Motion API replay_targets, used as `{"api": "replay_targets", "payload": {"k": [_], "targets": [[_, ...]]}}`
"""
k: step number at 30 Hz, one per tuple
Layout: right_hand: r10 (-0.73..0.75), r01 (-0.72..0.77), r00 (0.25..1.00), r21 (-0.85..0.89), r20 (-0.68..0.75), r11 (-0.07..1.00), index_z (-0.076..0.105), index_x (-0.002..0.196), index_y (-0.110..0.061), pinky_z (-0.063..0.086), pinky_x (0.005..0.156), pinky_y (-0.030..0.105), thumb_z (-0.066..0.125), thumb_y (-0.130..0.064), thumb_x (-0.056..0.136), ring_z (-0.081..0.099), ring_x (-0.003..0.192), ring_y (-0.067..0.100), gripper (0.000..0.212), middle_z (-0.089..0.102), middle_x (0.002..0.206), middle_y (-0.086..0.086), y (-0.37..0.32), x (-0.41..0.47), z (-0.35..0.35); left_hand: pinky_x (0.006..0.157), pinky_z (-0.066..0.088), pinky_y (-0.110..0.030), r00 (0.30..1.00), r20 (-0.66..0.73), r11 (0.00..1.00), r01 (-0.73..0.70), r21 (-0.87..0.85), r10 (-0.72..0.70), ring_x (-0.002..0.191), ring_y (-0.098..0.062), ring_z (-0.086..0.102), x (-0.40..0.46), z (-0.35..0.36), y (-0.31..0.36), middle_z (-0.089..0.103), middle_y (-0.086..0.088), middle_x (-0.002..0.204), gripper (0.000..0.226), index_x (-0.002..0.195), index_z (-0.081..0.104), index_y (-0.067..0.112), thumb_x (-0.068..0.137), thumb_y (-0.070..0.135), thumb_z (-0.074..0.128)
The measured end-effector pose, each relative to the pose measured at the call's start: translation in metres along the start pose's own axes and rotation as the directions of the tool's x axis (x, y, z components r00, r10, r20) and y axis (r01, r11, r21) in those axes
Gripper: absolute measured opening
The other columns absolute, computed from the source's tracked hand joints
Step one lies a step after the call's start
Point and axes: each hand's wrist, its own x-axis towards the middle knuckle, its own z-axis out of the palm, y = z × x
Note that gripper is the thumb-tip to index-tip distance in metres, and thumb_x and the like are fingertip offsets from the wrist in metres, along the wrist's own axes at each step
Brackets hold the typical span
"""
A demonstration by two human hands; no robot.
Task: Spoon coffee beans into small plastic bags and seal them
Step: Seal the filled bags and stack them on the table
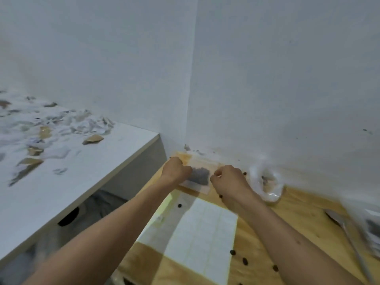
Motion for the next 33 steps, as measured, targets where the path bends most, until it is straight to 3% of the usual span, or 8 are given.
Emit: {"api": "replay_targets", "payload": {"k": [3,7,10,13,17,25,29,33], "targets": [[0.091,-0.091,0.996,0.087,0.008,0.992,0.065,0.072,-0.013,0.045,0.059,0.035,0.057,-0.016,0.091,0.060,0.062,0.027,0.020,0.060,0.071,0.012,-0.004,0.008,0.017,0.055,0.025,-0.029,0.998,0.023,0.993,0.057,-0.108,-0.054,0.056,-0.026,0.047,0.004,-0.003,-0.010,0.042,-0.006,0.064,0.022,0.067,0.048,0.012,0.082,0.006,0.063],[0.246,-0.250,0.968,0.270,0.052,0.930,0.059,0.071,-0.013,0.037,0.059,0.035,0.064,-0.006,0.081,0.054,0.061,0.024,0.013,0.052,0.069,0.011,-0.007,0.017,0.023,0.049,0.026,-0.024,0.984,0.070,0.907,0.181,-0.381,-0.167,0.061,-0.020,0.042,0.011,-0.008,-0.012,0.058,-0.008,0.072,0.011,0.081,0.063,0.008,0.085,-0.002,0.067],[0.286,-0.310,0.951,0.419,0.121,0.853,0.065,0.120,-0.007,0.051,0.059,0.034,0.071,0.002,0.082,0.068,0.081,0.029,0.040,0.066,0.100,0.014,-0.003,0.022,0.024,0.049,0.034,-0.025,0.970,0.110,0.803,0.240,-0.545,-0.215,0.068,-0.023,0.049,0.020,-0.007,-0.020,0.065,-0.025,0.107,0.044,0.127,0.057,-0.009,0.086,0.002,0.071],[0.279,-0.295,0.954,0.519,0.110,0.802,0.045,0.148,-0.013,0.062,0.076,0.043,0.074,0.003,0.083,0.070,0.097,0.031,0.072,0.066,0.117,0.015,-0.002,0.024,0.025,0.045,0.035,-0.023,0.969,0.121,0.747,0.243,-0.619,-0.215,0.051,-0.020,0.044,0.024,-0.010,-0.023,0.050,-0.009,0.070,0.021,0.091,0.064,0.004,0.085,0.017,0.079],[0.188,-0.189,0.981,0.503,0.053,0.843,0.049,0.140,-0.019,0.061,0.086,0.046,0.077,-0.005,0.085,0.069,0.099,0.027,0.063,0.068,0.111,0.009,-0.008,0.021,0.024,0.055,0.053,-0.023,0.995,0.092,0.681,0.099,-0.725,-0.046,0.070,-0.017,0.070,0.018,-0.019,-0.023,0.073,-0.008,0.085,0.021,0.089,0.071,0.011,0.086,0.028,0.082],[-0.020,0.025,0.999,0.216,-0.028,0.976,0.051,0.138,-0.017,0.048,0.062,0.026,0.074,-0.026,0.088,0.064,0.084,0.010,0.056,0.066,0.096,-0.007,-0.040,-0.005,0.023,0.100,0.051,-0.058,0.989,-0.132,0.614,-0.149,-0.775,0.074,0.097,-0.032,0.068,0.000,-0.061,-0.029,0.073,-0.014,0.098,0.001,0.093,0.072,0.014,0.093,0.015,0.073],[-0.101,0.093,0.990,0.083,0.100,0.992,0.074,0.104,-0.008,0.055,0.069,0.032,0.072,-0.028,0.087,0.065,0.074,0.015,0.027,0.072,0.090,0.007,-0.061,-0.023,0.033,0.097,0.054,-0.053,0.979,-0.202,0.651,-0.176,-0.739,0.037,0.090,-0.023,0.071,-0.015,-0.077,-0.038,0.077,-0.004,0.088,0.005,0.085,0.077,0.020,0.088,0.017,0.076],[-0.097,0.106,0.984,-0.059,0.150,0.993,0.055,0.060,-0.007,0.037,0.053,0.033,0.069,-0.020,0.085,0.047,0.053,0.024,0.032,0.050,0.052,0.008,-0.075,-0.042,0.042,0.102,0.052,-0.055,0.969,-0.244,0.621,-0.211,-0.755,0.032,0.108,-0.039,0.069,-0.030,-0.088,-0.051,0.076,-0.018,0.104,0.002,0.089,0.076,0.014,0.090,0.014,0.074]]}}
